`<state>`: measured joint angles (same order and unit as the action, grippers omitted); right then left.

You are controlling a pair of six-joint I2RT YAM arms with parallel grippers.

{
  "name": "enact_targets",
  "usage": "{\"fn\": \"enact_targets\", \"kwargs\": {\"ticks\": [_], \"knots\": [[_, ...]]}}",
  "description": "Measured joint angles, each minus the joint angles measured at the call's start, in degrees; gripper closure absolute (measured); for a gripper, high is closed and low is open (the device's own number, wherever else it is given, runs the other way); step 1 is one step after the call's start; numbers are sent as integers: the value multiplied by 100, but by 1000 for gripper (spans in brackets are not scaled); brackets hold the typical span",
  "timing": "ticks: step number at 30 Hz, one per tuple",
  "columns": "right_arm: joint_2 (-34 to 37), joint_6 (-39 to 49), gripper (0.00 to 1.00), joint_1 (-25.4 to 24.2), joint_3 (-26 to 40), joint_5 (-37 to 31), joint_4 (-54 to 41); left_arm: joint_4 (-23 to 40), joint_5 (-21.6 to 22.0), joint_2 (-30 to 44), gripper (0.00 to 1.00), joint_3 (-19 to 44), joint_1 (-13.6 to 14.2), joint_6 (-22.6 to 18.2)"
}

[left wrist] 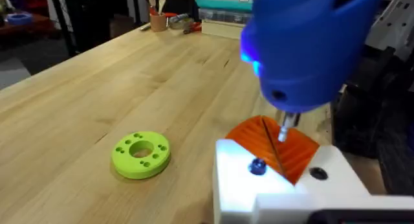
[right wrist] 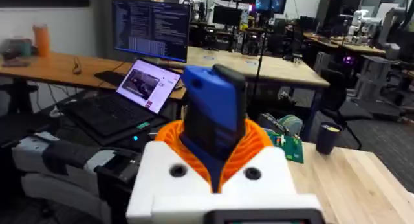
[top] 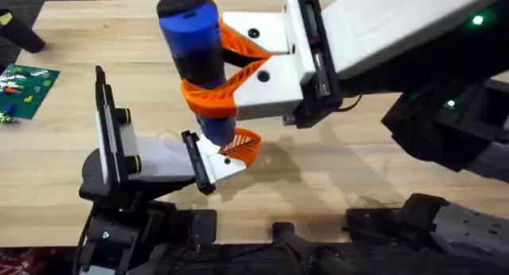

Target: Pick up the gripper from the table and insert it into the empty holder that is missing its gripper. Then pick up a screw, insert it into the mounting hole, and use the screwdriver to tighten it. Finally, clean up the table by picking up the vegetable and placing it into the bucket.

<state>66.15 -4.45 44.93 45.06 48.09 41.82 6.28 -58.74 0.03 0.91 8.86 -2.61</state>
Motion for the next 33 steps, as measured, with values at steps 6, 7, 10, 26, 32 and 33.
{"fn": "enact_targets", "kwargs": {"ticks": [6, 7, 10, 26, 32, 33], "knots": [[-2, 298, 957, 0, 0, 112, -35, -2, 0, 2, 990, 0, 0, 0], [0, 355, 957, 0, 0, 146, -35, -2, 0, 2, 990, 0, 0, 0], [0, 492, 957, 0, 0, 223, -35, 0, 0, 0, 990, 0, 0, 0], [81, 619, 957, 93, 0, 306, 193, -2, 0, 2, 990, 0, 0, 0], [130, 595, 957, 107, 0, 343, 184, -2, 0, 2, 990, 0, 0, 0], [133, 595, 957, 107, 0, 344, 175, -2, 0, 0, 990, 0, 0, 0]]}}
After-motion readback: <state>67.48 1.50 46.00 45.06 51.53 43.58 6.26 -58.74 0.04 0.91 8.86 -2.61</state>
